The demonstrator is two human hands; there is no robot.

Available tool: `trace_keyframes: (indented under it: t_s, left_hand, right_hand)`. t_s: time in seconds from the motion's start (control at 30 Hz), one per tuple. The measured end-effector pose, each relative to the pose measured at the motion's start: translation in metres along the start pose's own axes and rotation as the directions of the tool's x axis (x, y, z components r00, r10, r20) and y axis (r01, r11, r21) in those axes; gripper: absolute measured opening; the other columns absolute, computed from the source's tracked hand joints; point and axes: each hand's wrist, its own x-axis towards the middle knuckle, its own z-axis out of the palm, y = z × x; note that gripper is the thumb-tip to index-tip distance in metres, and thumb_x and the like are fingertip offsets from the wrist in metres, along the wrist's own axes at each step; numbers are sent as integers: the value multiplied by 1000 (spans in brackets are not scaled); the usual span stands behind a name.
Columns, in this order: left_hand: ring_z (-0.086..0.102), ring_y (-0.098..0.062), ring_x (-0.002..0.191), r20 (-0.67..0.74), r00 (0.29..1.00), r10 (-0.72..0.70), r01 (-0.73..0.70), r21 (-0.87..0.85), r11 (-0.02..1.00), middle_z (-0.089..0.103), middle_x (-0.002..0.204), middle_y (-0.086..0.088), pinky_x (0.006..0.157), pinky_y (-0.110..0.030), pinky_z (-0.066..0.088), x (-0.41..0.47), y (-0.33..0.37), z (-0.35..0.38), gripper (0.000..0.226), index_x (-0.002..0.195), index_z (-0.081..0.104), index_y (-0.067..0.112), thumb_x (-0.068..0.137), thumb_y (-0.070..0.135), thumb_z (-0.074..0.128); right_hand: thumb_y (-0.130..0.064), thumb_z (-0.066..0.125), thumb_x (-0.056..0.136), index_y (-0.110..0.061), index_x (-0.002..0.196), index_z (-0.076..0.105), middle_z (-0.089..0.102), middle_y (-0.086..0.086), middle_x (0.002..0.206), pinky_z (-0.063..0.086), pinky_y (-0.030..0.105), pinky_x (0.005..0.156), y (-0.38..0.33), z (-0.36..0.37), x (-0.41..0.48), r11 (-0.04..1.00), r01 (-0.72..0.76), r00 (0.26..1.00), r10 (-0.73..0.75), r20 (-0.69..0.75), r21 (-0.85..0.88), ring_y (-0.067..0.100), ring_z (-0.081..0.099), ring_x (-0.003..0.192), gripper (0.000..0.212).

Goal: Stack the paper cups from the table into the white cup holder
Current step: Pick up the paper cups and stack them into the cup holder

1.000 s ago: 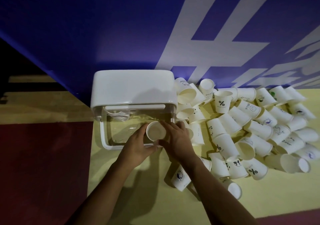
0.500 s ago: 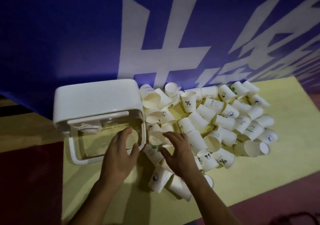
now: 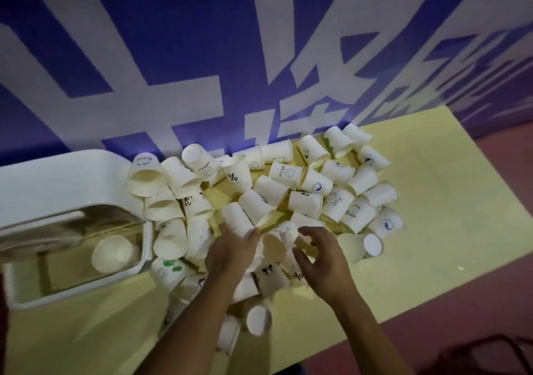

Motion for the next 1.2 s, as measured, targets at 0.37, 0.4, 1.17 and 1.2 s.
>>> trace_keyframes:
  t_s: [0.37,0.4,1.17,1.2]
  left_hand:
    - [60,-22,115,-134,986,100,-138,-313,940,58,126,4,92,-40,54,-18,-4,-31,84,135,52,26,62,58,79]
    - [59,-19,114,-176,974,143,-194,-325,925,57,124,7,92,-40,53,-23,-9,-36,82,131,54,29,59,59,81]
    - [56,0,117,-406,883,233,-435,-528,729,58,127,26,88,-21,47,-49,-151,-141,75,130,50,42,69,33,93]
    - [55,1,117,-422,877,229,-441,-519,732,57,127,26,88,-20,47,-49,-163,-149,75,129,50,42,69,34,93]
  right_hand:
    - [-44,85,73,-32,155,36,37,-8,159,27,38,118,21,2,65,849,469,756,-243,608,-244,17,28,146,96]
    - [-43,85,74,-32,155,35,36,-8,159,26,38,118,19,6,70,833,500,733,-261,628,-238,18,27,146,96]
    - [-26,82,79,-35,126,65,69,-11,126,57,28,87,-153,55,15,640,-338,923,83,375,690,8,64,119,51]
    - [-26,82,78,-36,122,67,70,-9,125,57,30,87,-163,64,8,633,-336,924,80,373,697,9,65,118,47]
